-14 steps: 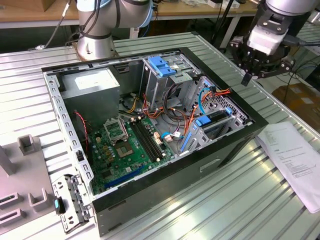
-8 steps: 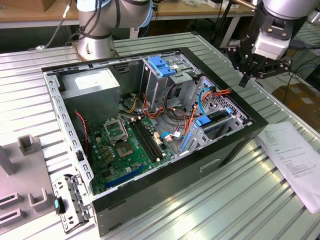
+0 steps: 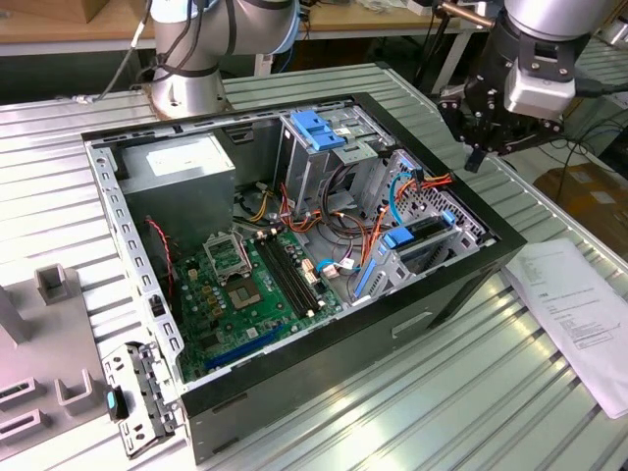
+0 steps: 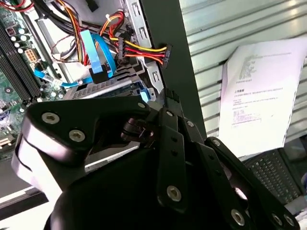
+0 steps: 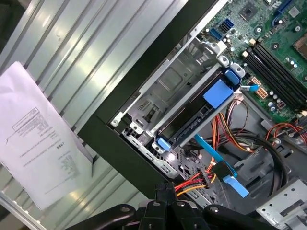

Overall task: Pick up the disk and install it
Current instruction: 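Insert the first disk wire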

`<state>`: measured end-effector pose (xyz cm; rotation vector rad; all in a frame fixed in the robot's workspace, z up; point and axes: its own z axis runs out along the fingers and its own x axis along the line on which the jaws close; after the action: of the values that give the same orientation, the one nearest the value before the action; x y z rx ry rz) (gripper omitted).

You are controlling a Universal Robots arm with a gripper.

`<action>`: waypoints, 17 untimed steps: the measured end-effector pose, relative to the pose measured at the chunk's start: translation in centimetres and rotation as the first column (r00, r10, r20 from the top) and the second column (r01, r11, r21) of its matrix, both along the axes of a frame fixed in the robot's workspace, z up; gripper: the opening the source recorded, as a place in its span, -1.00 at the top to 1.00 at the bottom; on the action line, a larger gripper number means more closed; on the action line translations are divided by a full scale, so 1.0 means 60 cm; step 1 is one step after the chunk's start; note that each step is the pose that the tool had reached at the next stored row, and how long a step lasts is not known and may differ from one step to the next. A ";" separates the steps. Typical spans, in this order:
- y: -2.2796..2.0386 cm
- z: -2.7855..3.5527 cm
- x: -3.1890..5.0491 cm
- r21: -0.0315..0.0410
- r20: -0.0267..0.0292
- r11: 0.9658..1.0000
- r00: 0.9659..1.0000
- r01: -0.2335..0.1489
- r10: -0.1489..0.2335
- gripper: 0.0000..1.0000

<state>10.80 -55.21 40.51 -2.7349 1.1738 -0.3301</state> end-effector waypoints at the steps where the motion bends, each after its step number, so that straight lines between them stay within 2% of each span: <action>1: 0.0008 -0.004 0.003 0.000 0.000 1.000 1.000 -0.013 0.013 0.77; 2: 0.0026 -0.009 0.009 0.000 0.000 1.000 1.000 -0.024 0.024 0.65; 6: 0.0077 -0.022 0.025 0.000 0.000 0.999 0.999 -0.050 0.050 0.62; 7: 0.0101 -0.026 0.027 0.000 0.000 0.998 0.998 -0.060 0.060 0.49; 9: 0.0225 -0.034 0.029 -0.001 0.000 0.997 0.997 -0.079 0.079 0.49; 10: 0.0266 -0.038 0.029 -0.005 0.000 0.996 0.996 -0.089 0.089 0.47; 11: 0.0373 -0.042 0.029 -0.026 -0.002 0.995 0.996 -0.091 0.091 0.47; 12: 0.0451 -0.044 0.030 -0.046 -0.005 0.995 0.996 -0.091 0.091 0.34; 13: 0.0518 -0.046 0.032 -0.069 -0.008 0.993 0.996 -0.091 0.091 0.34; 14: 0.0530 -0.048 0.033 -0.073 -0.009 0.993 0.996 -0.092 0.091 0.34; 17: 0.0531 -0.056 0.033 -0.073 -0.010 0.993 0.995 -0.095 0.095 0.34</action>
<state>12.79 -52.03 37.18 -2.8454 1.0487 -0.3605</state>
